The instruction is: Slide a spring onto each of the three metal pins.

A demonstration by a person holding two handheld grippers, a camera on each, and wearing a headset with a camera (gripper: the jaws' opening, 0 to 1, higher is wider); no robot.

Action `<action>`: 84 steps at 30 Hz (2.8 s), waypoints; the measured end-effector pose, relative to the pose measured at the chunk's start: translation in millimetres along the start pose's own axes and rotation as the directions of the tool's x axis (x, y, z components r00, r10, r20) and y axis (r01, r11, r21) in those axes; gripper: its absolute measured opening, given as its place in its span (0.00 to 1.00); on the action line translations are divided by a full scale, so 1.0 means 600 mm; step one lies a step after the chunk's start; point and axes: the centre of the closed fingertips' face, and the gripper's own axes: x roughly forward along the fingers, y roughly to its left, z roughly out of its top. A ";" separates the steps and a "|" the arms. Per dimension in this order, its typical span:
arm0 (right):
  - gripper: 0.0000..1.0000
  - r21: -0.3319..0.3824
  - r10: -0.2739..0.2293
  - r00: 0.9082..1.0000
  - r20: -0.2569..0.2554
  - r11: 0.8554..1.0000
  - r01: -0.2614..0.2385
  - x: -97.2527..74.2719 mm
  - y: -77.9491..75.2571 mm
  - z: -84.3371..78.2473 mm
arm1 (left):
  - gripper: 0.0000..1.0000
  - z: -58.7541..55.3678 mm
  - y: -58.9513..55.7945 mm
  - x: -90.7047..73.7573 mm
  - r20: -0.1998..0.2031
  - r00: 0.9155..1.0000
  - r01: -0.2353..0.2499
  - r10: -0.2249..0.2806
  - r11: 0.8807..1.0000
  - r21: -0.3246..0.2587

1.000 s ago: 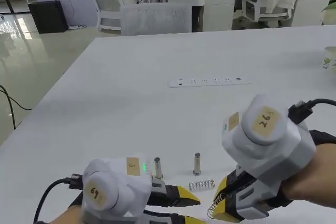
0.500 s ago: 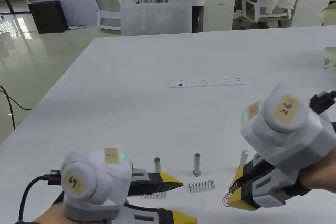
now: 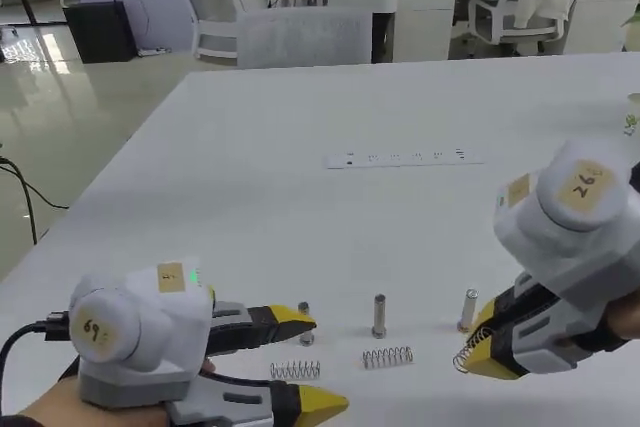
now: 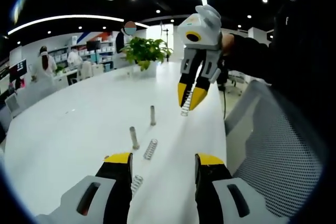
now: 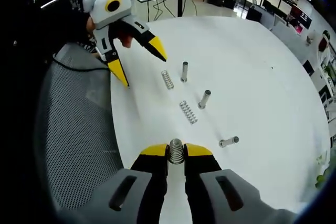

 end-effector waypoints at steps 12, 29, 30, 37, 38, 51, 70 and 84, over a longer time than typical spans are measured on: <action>0.09 -0.010 -0.024 1.000 -0.017 1.000 0.023 -0.012 -0.019 -0.005 | 0.50 -0.011 0.018 -0.036 0.019 0.997 -0.077 0.078 0.995 -0.057; 0.09 -0.020 -0.082 0.994 -0.066 0.997 0.080 -0.035 -0.075 -0.008 | 0.57 -0.044 0.027 -0.045 0.045 0.986 -0.154 0.162 0.977 -0.147; 0.09 -0.022 -0.084 0.994 -0.069 0.996 0.082 -0.036 -0.078 -0.008 | 0.58 -0.043 0.026 -0.044 0.046 0.986 -0.154 0.163 0.977 -0.149; 0.09 -0.054 -0.112 0.986 -0.125 0.993 0.106 -0.030 -0.105 -0.015 | 0.58 -0.050 0.023 -0.041 0.041 0.985 -0.159 0.167 0.975 -0.153; 0.09 -0.057 -0.110 0.985 -0.129 0.993 0.104 -0.027 -0.108 -0.015 | 0.58 -0.052 0.022 -0.040 0.038 0.986 -0.157 0.164 0.976 -0.152; 0.09 -0.067 -0.083 0.984 -0.156 0.995 0.073 0.001 -0.139 -0.002 | 0.59 -0.059 0.017 -0.036 0.027 0.988 -0.148 0.154 0.977 -0.153; 0.09 -0.075 -0.068 0.975 -0.212 0.996 0.053 0.032 -0.155 -0.011 | 0.58 -0.063 0.019 -0.034 0.019 0.988 -0.151 0.155 0.977 -0.154; 0.09 -0.063 -0.036 0.965 -0.261 0.998 0.020 0.065 -0.159 -0.028 | 0.57 -0.064 0.020 -0.035 0.013 0.988 -0.150 0.154 0.977 -0.153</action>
